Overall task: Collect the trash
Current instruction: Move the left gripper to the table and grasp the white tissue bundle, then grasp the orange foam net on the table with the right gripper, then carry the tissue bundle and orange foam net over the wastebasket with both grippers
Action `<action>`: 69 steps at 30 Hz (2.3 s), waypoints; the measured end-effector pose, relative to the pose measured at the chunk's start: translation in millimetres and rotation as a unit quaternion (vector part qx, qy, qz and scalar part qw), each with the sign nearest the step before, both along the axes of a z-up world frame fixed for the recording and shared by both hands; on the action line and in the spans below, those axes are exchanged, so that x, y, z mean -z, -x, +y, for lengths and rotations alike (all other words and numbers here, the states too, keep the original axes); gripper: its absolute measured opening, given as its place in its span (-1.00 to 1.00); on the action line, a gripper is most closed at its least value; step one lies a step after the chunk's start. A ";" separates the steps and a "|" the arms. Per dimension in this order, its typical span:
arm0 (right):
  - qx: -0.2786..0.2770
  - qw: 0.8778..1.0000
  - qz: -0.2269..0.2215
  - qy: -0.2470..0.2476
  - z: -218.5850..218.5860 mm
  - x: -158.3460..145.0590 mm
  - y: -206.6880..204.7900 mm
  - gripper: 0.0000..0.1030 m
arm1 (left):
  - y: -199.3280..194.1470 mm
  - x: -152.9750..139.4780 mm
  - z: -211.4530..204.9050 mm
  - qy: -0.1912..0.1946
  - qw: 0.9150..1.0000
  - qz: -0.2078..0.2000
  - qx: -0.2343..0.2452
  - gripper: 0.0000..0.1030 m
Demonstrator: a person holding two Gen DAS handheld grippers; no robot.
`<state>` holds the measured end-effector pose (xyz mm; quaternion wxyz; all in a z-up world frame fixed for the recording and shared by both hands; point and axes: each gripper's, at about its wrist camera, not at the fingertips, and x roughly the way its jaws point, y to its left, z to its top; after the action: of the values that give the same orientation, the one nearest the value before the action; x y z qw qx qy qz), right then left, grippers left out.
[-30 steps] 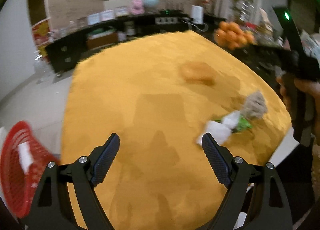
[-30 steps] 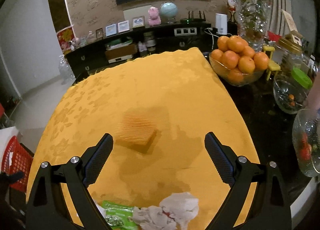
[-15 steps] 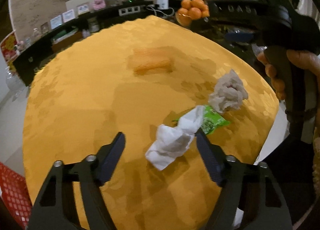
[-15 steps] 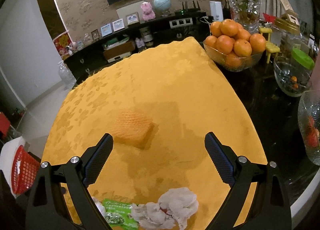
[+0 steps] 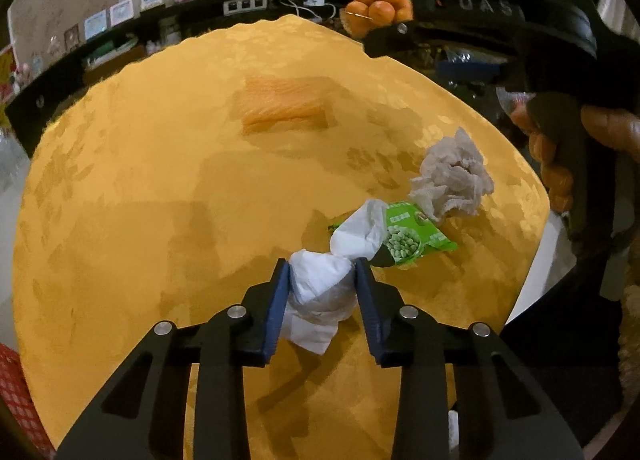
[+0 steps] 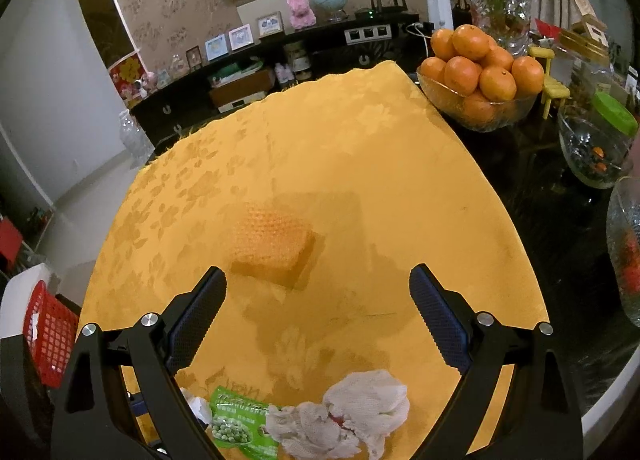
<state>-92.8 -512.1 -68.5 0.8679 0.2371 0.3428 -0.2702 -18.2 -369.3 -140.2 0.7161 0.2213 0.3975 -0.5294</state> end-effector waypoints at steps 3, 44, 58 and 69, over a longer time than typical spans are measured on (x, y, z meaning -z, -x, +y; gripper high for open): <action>0.003 1.000 0.001 -0.003 -0.7 1.9 -0.1 0.75 | -4.6 -3.3 6.7 0.003 1.000 0.001 -0.015 -0.38; -0.097 0.985 0.130 0.053 -16.6 59.8 -136.8 0.04 | -122.9 -58.5 130.1 0.089 0.972 -0.039 -0.215 -0.37; -0.110 0.989 0.096 0.034 -12.6 49.9 -131.2 -0.60 | -125.3 -53.3 134.7 0.084 0.970 -0.036 -0.224 -0.37; -0.135 0.988 0.068 0.038 12.5 32.4 -130.3 -0.60 | -124.1 -58.7 135.4 0.093 0.965 -0.045 -0.239 -0.38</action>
<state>37.5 -499.7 -100.9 0.8797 0.1367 0.4189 -0.1790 105.9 -234.0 -81.5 0.8567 0.0763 0.3552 -0.3663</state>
